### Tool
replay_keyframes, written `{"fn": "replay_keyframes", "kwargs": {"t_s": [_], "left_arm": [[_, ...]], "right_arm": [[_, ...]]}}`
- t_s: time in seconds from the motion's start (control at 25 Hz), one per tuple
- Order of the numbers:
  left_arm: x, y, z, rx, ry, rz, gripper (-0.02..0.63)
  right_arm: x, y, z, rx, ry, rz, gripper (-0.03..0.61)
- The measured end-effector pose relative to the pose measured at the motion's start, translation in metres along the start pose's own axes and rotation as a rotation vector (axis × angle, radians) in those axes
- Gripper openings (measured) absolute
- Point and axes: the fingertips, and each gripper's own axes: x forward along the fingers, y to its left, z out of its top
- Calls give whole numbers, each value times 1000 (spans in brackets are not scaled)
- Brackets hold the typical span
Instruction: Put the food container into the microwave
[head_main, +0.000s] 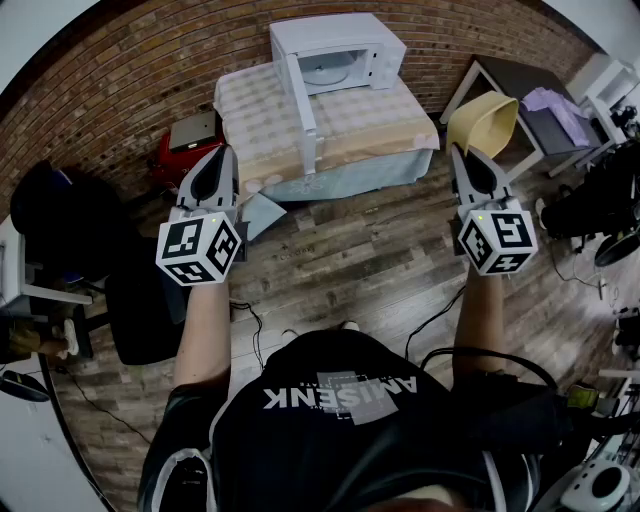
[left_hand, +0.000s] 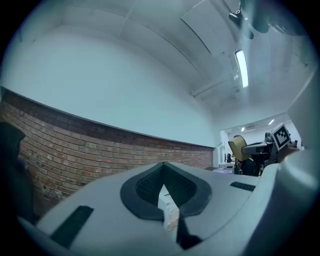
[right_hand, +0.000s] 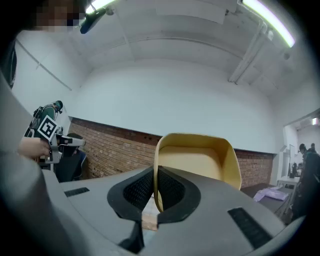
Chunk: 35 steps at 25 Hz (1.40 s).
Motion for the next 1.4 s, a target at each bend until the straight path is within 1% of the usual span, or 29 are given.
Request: {"fn": "replay_keyframes", "kwargs": {"t_s": [0.12, 0.24, 0.36, 0.48, 0.56, 0.92, 1.12, 1.4], "left_arm": [[2, -11, -1, 32, 6, -8, 12], [0, -22, -1, 52, 7, -15, 12], [-3, -25, 0, 42, 5, -4, 12], [-8, -23, -1, 6, -6, 43, 12], [-10, -26, -2, -15, -6, 53, 12], [9, -65, -7, 2, 25, 10, 12], [17, -81, -8, 4, 26, 22, 12], [32, -115, -13, 27, 29, 31, 12]], "right_arm": [[-6, -8, -5, 4, 14, -16, 44], [-11, -10, -6, 8, 4, -8, 44], [-14, -9, -3, -4, -15, -2, 44], [-19, -13, -1, 16, -32, 6, 44], [-22, -15, -2, 27, -35, 20, 44], [-21, -34, -9, 46, -38, 62, 44], [-22, -49, -20, 52, -31, 82, 44], [-25, -75, -35, 68, -39, 112, 44]]}}
